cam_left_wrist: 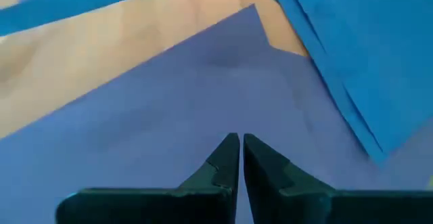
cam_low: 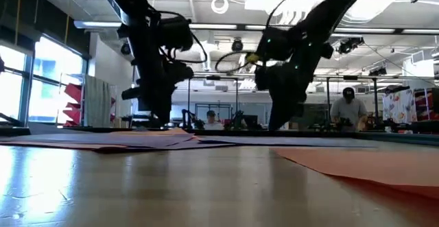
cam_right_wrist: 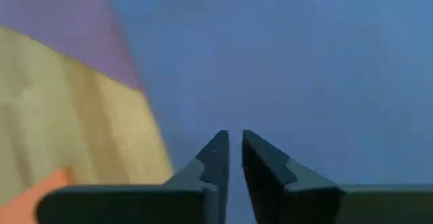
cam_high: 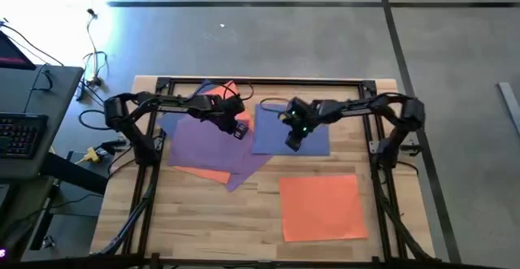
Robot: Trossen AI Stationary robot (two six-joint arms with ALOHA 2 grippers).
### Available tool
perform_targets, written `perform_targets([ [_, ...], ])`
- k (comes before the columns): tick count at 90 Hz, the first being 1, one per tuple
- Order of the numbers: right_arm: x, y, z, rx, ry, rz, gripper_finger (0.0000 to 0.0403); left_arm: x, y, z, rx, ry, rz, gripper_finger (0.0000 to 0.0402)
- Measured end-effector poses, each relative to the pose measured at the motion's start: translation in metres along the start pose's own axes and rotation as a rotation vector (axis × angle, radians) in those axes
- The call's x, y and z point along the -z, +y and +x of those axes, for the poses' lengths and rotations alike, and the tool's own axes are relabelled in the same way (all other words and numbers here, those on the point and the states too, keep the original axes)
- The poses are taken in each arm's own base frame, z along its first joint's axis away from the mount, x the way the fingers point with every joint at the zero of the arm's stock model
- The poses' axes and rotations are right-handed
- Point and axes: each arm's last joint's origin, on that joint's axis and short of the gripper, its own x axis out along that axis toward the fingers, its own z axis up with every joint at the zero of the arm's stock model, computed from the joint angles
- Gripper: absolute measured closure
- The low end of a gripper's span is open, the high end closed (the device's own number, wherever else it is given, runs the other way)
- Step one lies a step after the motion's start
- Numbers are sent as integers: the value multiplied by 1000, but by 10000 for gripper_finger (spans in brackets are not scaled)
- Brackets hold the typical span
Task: Organize paper
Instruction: Stack the blue colored paper on top of the blue colored paper
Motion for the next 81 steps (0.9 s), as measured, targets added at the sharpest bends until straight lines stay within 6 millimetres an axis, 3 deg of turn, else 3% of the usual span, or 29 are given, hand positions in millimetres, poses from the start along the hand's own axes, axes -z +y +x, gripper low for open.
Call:
perform_targets([
  [17,6,-9,4,63,74,34,402,0,2,-12,-16,-39,15,401],
  [52,19,-66,-25,145,219,111,403,6,-2,-13,-28,-16,27,401],
  [81,31,-95,-46,193,301,98,403,8,-4,-13,-35,-14,38,401],
])
